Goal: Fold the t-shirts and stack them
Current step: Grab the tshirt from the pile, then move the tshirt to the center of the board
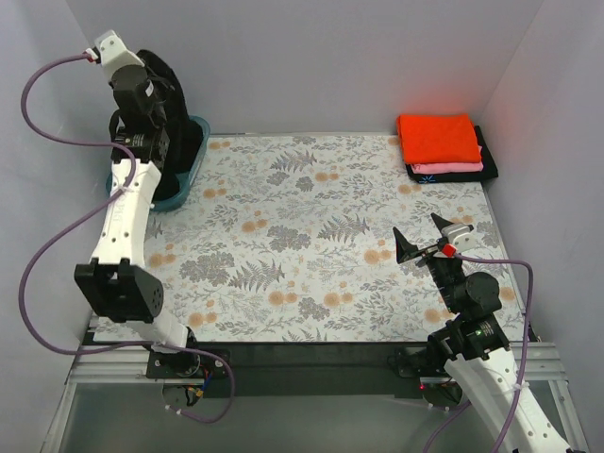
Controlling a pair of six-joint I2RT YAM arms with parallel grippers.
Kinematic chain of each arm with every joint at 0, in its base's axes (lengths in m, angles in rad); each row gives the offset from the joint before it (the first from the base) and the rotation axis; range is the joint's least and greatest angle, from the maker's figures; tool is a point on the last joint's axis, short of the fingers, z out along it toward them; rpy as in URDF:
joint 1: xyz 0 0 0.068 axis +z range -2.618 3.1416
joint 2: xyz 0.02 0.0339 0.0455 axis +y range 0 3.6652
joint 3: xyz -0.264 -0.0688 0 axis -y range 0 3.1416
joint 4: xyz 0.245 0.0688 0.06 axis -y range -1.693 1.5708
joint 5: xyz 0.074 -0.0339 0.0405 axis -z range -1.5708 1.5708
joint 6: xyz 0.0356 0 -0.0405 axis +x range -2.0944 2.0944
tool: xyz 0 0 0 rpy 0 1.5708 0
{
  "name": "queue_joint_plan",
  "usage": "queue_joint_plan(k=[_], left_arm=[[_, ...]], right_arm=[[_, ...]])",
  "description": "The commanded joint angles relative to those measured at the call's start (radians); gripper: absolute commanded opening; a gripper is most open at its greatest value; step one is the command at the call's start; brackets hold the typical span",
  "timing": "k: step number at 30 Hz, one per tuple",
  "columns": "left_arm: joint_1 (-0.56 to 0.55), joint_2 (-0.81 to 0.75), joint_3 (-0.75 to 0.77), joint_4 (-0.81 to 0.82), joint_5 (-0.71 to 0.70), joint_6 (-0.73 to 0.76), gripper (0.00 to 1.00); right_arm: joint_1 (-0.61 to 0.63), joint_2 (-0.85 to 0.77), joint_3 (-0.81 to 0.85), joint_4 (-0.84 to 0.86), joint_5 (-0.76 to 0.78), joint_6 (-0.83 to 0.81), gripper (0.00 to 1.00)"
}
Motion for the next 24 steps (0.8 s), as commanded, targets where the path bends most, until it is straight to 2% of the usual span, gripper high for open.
queue_joint_plan(k=[1, 5, 8, 9, 14, 19, 23, 24], left_arm=[[-0.094, -0.137, 0.037, 0.021, 0.108, 0.019, 0.00], [-0.228, -0.189, 0.067, 0.022, 0.255, 0.004, 0.00], [-0.280, -0.200, 0.127, 0.021, 0.343, -0.039, 0.00], [-0.289, -0.199, 0.146, 0.022, 0.419, -0.071, 0.00], [-0.312, -0.206, 0.195, 0.044, 0.580, -0.175, 0.00], [-0.312, -0.246, 0.080, 0.085, 0.636, -0.223, 0.00], [-0.312, -0.310, -0.107, 0.096, 0.610, -0.213, 0.00], [-0.312, -0.329, -0.230, 0.101, 0.584, -0.206, 0.00]], right_arm=[[0.005, -0.003, 0.008, 0.041, -0.002, -0.014, 0.98], [0.004, -0.005, 0.008, 0.043, 0.001, -0.013, 0.98], [0.005, -0.005, 0.009, 0.043, -0.001, -0.013, 0.99], [0.005, -0.003, 0.009, 0.041, 0.001, -0.014, 0.98], [0.005, -0.008, 0.008, 0.041, 0.008, -0.019, 0.98], [0.005, -0.005, 0.008, 0.041, 0.008, -0.017, 0.98], [0.004, 0.004, 0.012, 0.040, 0.010, -0.017, 0.98], [0.005, 0.009, 0.014, 0.041, 0.013, -0.016, 0.98]])
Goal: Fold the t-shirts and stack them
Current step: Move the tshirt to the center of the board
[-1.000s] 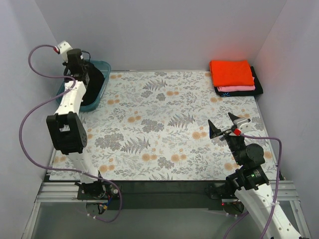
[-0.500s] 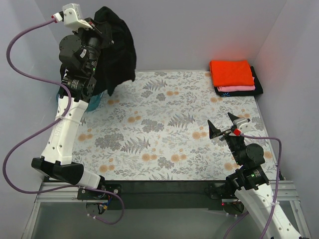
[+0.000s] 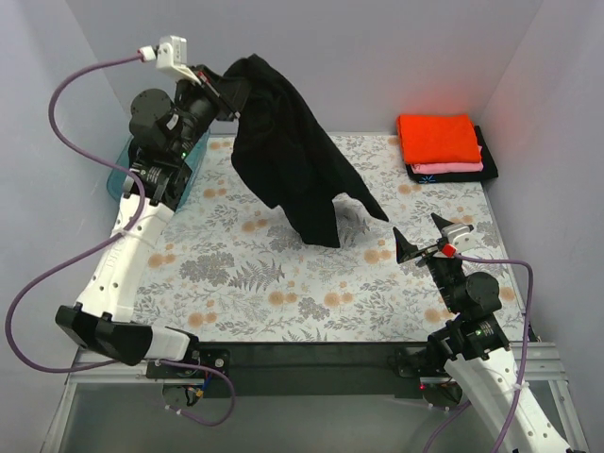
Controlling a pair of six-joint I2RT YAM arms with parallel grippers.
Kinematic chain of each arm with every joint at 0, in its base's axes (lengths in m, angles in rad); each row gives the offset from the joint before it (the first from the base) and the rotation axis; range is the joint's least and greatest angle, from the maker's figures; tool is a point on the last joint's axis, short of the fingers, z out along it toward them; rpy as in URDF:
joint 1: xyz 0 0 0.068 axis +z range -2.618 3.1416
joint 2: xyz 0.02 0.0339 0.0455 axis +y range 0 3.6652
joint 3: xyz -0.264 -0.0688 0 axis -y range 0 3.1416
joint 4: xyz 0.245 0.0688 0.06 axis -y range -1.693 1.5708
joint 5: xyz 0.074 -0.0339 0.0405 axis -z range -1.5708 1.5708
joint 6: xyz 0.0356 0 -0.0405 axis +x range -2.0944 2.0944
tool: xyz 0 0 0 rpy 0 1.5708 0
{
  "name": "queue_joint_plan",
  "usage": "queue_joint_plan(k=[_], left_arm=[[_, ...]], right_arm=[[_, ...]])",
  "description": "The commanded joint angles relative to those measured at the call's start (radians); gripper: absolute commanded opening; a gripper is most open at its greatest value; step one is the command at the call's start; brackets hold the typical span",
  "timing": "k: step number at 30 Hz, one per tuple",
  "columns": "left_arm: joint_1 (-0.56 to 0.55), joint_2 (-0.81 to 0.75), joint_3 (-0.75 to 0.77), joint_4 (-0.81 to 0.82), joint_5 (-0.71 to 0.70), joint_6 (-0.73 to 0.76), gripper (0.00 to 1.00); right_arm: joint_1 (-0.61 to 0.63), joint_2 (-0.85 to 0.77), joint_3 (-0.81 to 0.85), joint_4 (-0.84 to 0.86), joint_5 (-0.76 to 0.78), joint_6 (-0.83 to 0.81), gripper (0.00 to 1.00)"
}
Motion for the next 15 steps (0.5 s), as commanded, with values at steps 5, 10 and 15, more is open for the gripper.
queue_joint_plan(k=[5, 10, 15], left_arm=[[0.003, -0.221, -0.567, 0.038, -0.435, 0.029, 0.16], [0.006, -0.352, -0.804, -0.091, -0.616, 0.020, 0.63], [0.006, -0.481, -0.931, -0.196, -0.572, -0.001, 0.70]], right_arm=[[0.005, 0.041, 0.035, 0.015, 0.018, 0.039, 0.98], [0.005, 0.174, 0.139, -0.118, -0.014, 0.139, 0.98], [0.005, 0.455, 0.268, -0.209, -0.180, 0.213, 0.98]])
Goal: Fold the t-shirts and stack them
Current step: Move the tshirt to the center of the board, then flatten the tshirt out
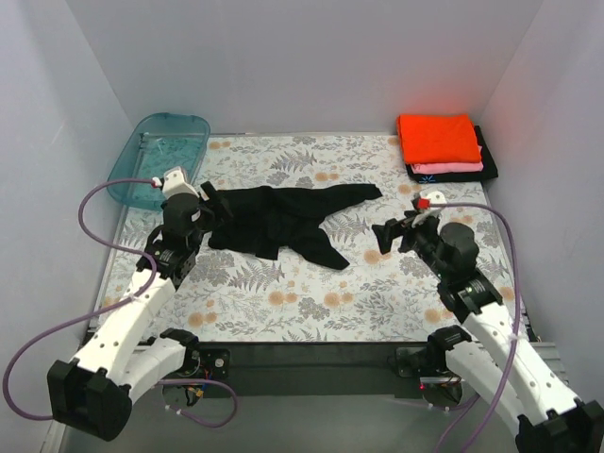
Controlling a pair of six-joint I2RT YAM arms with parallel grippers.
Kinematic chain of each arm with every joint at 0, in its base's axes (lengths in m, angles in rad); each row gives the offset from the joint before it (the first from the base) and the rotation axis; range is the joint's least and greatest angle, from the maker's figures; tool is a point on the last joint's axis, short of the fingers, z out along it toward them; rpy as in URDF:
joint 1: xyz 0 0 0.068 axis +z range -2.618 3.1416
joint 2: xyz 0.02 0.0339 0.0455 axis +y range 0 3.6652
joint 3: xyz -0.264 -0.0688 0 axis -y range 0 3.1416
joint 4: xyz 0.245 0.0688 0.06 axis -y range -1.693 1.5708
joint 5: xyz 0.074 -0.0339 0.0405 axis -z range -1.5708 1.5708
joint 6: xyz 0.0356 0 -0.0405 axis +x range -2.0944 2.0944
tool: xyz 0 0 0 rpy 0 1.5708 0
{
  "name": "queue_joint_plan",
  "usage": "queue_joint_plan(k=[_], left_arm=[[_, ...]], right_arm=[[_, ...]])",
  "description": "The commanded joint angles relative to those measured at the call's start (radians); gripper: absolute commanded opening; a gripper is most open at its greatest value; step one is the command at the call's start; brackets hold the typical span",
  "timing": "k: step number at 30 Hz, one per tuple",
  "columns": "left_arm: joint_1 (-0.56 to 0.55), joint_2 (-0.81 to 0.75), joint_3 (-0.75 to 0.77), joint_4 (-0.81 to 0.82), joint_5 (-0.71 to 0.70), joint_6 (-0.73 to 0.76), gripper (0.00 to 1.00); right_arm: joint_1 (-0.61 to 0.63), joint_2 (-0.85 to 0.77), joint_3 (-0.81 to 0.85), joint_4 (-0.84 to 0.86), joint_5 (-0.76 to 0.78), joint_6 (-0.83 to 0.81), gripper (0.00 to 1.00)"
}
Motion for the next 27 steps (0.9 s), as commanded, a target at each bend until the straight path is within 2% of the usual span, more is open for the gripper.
queue_joint_plan(k=[1, 7, 11, 14, 20, 23, 24, 27], left_arm=[[-0.001, -0.082, -0.021, -0.052, -0.006, -0.022, 0.71], [-0.002, 0.023, -0.056, -0.080, 0.259, -0.124, 0.74], [-0.010, 0.135, -0.050, -0.069, 0.363, -0.204, 0.74], [-0.025, 0.203, -0.059, 0.007, 0.406, -0.279, 0.74], [-0.082, 0.301, -0.079, 0.121, 0.385, -0.460, 0.70], [-0.126, 0.316, -0.108, 0.147, 0.331, -0.604, 0.66], [-0.140, 0.313, -0.122, 0.165, 0.266, -0.668, 0.65], [-0.192, 0.318, -0.165, 0.236, 0.166, -0.721, 0.60]], right_arm=[[0.005, 0.160, 0.137, -0.106, -0.109, 0.088, 0.98], [0.003, 0.568, 0.278, -0.150, -0.193, 0.190, 0.98], [-0.012, 0.758, 0.401, -0.185, -0.224, 0.207, 0.98], [-0.038, 0.835, 0.443, -0.148, -0.198, 0.227, 0.95], [-0.122, 0.960, 0.492, -0.069, -0.229, 0.285, 0.89], [-0.153, 0.983, 0.476, 0.005, -0.258, 0.322, 0.88], [-0.162, 0.984, 0.469, 0.023, -0.264, 0.329, 0.88], [-0.173, 0.992, 0.441, 0.068, -0.284, 0.348, 0.88]])
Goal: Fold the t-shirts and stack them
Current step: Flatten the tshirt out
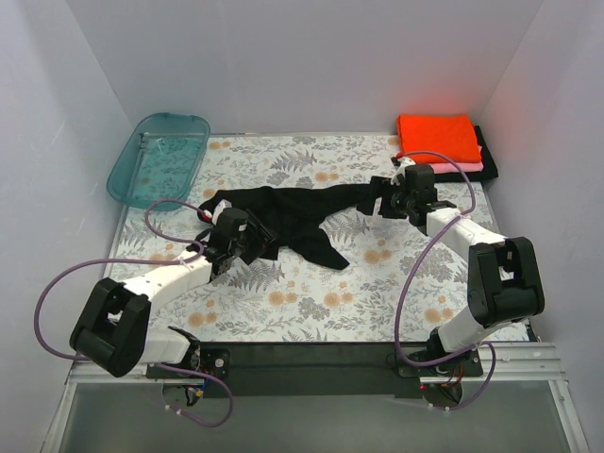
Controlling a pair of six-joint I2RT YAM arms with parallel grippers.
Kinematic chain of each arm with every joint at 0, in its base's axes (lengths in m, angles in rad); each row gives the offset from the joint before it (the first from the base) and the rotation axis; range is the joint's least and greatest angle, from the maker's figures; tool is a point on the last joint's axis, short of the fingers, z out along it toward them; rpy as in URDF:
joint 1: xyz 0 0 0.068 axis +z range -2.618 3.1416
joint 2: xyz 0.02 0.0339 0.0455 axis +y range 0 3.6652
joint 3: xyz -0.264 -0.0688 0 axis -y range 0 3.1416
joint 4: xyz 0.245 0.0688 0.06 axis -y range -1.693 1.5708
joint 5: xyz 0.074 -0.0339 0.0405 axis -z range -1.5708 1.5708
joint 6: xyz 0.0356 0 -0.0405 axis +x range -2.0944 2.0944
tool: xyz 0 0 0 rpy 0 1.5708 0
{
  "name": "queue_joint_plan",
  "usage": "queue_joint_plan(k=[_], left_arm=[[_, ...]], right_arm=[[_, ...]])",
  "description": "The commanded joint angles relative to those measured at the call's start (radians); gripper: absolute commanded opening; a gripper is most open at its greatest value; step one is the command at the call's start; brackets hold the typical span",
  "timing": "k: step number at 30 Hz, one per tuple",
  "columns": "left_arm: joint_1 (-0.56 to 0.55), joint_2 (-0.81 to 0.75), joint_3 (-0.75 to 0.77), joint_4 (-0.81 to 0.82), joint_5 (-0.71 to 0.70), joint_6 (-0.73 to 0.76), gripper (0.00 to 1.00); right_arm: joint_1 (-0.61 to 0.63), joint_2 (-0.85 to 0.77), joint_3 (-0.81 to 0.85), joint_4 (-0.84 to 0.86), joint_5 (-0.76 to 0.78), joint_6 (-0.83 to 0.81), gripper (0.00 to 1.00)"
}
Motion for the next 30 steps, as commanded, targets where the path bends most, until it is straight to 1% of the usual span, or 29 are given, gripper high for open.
queue_joint_plan(k=[1, 6, 8, 11, 16, 22, 30], left_arm=[[-0.042, 0.004, -0.034, 0.107, -0.141, -0.165, 0.60], [-0.059, 0.076, -0.043, 0.188, -0.203, -0.204, 0.58], [-0.071, 0.105, -0.047, 0.234, -0.249, -0.207, 0.57], [-0.085, 0.140, -0.055, 0.282, -0.290, -0.205, 0.54], [-0.099, 0.182, -0.044, 0.320, -0.278, -0.205, 0.51], [-0.125, 0.186, -0.069, 0.418, -0.324, -0.184, 0.51], [-0.139, 0.231, -0.054, 0.445, -0.330, -0.174, 0.51]], right_arm=[[-0.006, 0.004, -0.008, 0.108, -0.056, 0.048, 0.88], [-0.012, -0.002, -0.050, 0.134, -0.081, 0.059, 0.88], [-0.014, -0.010, -0.063, 0.147, -0.090, 0.064, 0.88], [-0.023, -0.013, -0.085, 0.168, -0.105, 0.070, 0.88], [-0.035, -0.011, -0.105, 0.190, -0.125, 0.076, 0.88], [-0.043, -0.010, -0.114, 0.210, -0.144, 0.079, 0.88], [-0.046, -0.008, -0.114, 0.216, -0.154, 0.079, 0.88]])
